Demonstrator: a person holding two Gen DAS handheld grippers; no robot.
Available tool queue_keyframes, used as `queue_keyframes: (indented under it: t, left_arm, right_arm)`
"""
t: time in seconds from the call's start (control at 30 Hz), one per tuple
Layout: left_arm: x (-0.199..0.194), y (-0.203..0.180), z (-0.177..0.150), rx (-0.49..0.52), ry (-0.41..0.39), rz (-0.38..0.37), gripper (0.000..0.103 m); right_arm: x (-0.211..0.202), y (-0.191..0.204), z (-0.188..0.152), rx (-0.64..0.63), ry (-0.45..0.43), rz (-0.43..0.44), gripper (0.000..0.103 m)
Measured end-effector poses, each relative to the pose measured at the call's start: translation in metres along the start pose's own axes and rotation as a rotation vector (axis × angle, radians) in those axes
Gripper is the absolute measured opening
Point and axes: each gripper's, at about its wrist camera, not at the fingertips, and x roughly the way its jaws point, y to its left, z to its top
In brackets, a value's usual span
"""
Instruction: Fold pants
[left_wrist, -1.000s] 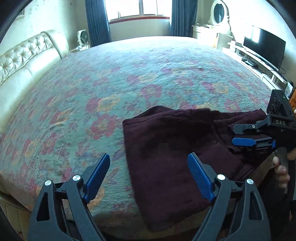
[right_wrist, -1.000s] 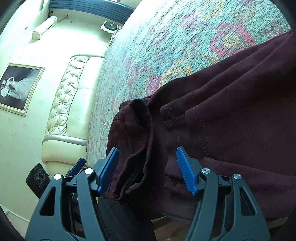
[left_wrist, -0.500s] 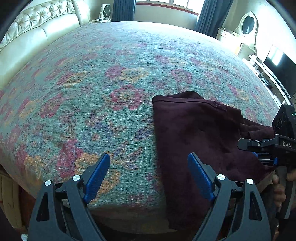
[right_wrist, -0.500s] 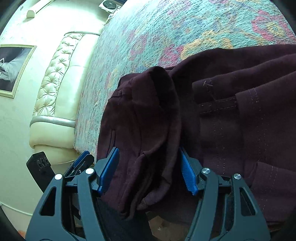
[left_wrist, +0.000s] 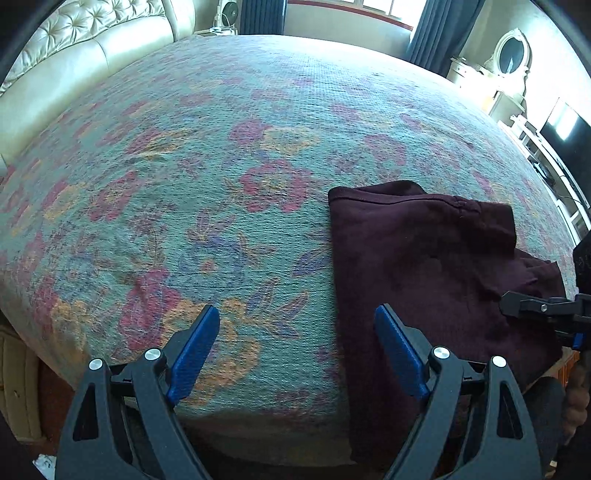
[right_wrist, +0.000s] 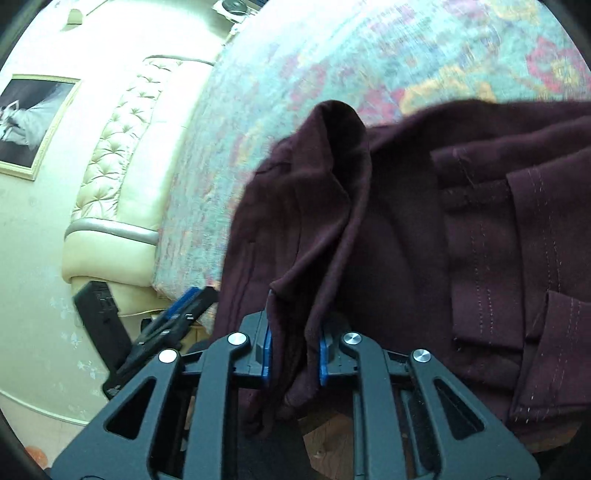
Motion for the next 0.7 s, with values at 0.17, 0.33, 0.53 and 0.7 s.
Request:
queue_keyframes:
  t: [0.17,0.33,0.53,0.7]
  left_arm:
    - [0.001,0.002,0.0,-0.002,0.003,0.004,0.085]
    - [0.002,0.002,0.0,0.003,0.008,-0.001,0.085]
    - [0.002,-0.001,-0.001,0.007,0.013,-0.006,0.085]
    - [0.003,-0.004,-0.002,0.012,0.016,-0.014,0.085]
  right_arm:
    - [-0.031,0.022,0.007,-0.031,-0.039,0.07,0.016]
    - [-0.064,0.029,0.014,-0.056,-0.066,0.09,0.016]
    - [-0.104,0.022,0.02,-0.063,-0.126,0.077,0.016]
    - [-0.13,0.009,0.021,-0.044,-0.165,0.051,0.016]
